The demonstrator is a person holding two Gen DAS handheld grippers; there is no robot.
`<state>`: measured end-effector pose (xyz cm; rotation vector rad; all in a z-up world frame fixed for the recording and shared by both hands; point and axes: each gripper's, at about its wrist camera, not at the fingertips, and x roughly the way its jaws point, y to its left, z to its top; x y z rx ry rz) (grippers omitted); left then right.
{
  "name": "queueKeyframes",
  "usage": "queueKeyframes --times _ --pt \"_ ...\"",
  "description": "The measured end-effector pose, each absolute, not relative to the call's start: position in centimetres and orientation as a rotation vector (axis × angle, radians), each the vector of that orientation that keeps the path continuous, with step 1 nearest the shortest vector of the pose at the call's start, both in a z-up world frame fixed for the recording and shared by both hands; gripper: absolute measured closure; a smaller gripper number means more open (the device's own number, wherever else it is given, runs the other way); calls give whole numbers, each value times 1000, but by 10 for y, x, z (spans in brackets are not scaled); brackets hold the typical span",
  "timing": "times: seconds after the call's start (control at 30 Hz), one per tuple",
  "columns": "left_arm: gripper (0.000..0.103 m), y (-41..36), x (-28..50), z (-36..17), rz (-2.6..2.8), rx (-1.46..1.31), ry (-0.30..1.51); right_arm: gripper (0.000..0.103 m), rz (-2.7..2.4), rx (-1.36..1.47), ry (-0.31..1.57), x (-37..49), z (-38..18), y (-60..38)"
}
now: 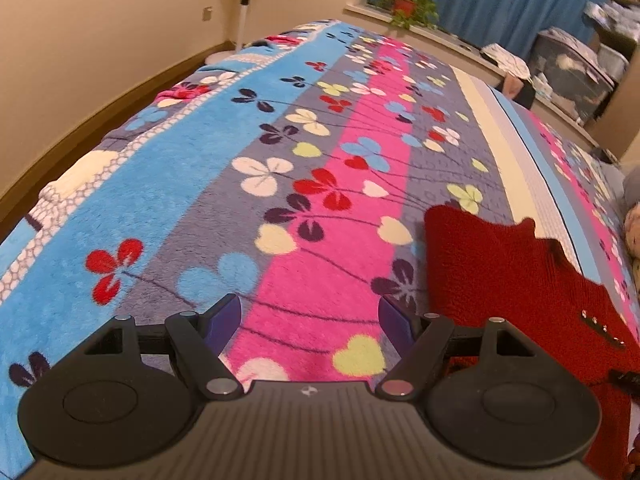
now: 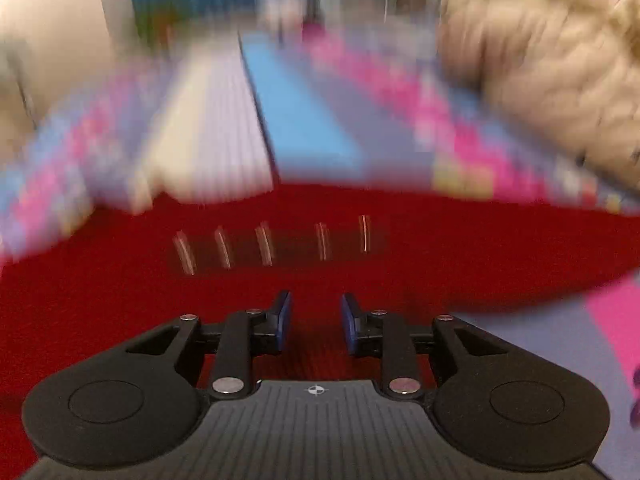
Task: Fold small clothes
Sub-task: 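Grasp the folded sleeve with the right tool and adjust it flat, then open the right tool and withdraw it from the sweater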
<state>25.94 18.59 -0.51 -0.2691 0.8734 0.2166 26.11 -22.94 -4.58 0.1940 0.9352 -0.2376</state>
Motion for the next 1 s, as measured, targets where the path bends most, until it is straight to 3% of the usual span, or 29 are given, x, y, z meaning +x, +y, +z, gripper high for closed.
queueKeyframes --times 0.33,0.5,0.67,0.87,1.0 --pt "23 150 255 -12 117 -146 847 60 -164 225 784 166 5 -265" --pt "23 103 239 -22 -39 -28 763 51 -76 260 813 101 17 -295" --pt "27 74 219 -63 -51 70 888 51 -109 260 960 53 -2 -318" --pt "25 46 154 -25 -141 175 700 51 -99 292 856 21 15 -338" --pt "25 28 114 -11 -186 176 691 51 -79 345 812 6 22 -352"
